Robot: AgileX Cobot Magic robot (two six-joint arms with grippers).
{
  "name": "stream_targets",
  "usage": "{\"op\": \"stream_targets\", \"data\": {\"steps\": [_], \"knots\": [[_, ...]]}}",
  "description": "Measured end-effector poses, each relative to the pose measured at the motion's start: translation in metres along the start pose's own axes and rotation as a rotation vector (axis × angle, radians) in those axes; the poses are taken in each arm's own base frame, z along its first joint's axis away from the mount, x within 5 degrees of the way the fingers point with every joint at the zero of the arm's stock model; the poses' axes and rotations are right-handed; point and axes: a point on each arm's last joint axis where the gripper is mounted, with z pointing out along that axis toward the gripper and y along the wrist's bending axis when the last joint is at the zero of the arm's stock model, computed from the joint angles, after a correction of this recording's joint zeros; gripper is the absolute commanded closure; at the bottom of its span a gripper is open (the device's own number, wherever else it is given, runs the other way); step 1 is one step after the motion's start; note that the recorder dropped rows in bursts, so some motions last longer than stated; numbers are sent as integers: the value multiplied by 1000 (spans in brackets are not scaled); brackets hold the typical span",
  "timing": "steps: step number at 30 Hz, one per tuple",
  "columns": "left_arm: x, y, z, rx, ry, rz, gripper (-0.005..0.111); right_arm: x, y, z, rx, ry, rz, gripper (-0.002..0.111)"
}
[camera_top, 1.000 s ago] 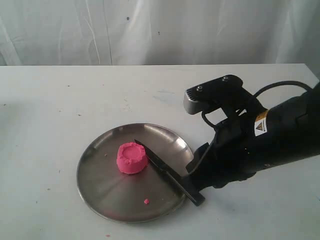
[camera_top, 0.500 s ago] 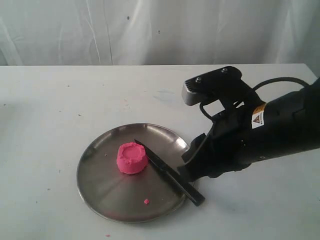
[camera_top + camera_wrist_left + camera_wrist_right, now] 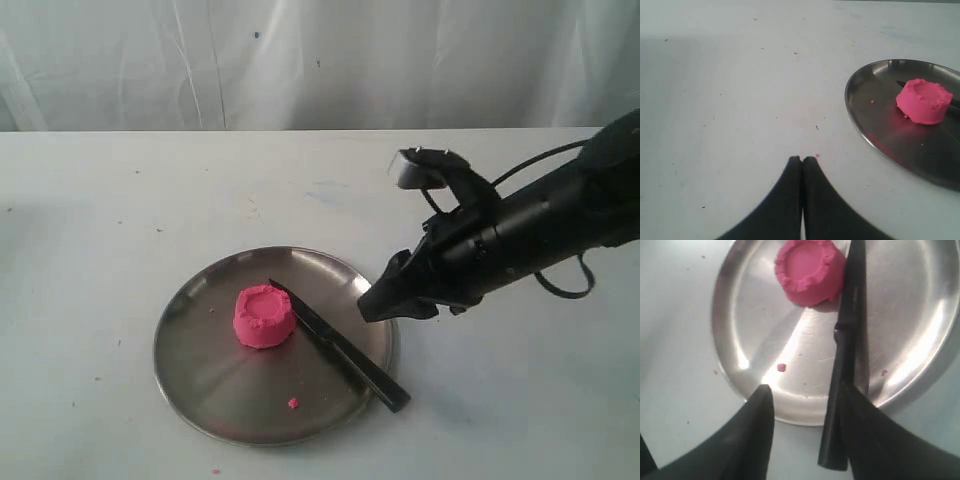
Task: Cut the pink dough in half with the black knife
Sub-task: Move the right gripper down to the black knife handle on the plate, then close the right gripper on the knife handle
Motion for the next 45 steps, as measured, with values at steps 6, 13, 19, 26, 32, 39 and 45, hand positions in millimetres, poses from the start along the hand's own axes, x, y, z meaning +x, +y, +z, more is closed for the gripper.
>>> {"op": "stream_targets", "data": {"steps": [6,13,19,26,32,39,45], "knots": [[0,0,0,0,0,0,107,-4,-30,36,-38,78,11,68],[0,0,0,0,-2,0,107,-10,-46,53,-39,110,2,68],[0,0,0,0,-2,0,107,-7,-54,66,-74,160,16,63],[0,0,0,0,-2,0,107,-2,-57,72,-95,188,27,54],[0,0,0,0,-2,0,107,1,-55,82,-122,218,12,54],[0,0,0,0,-2,0,107,-1,-47,92,-172,253,-15,54],[0,0,0,0,-2,0,107,-1,-47,91,-170,257,-21,54]]}}
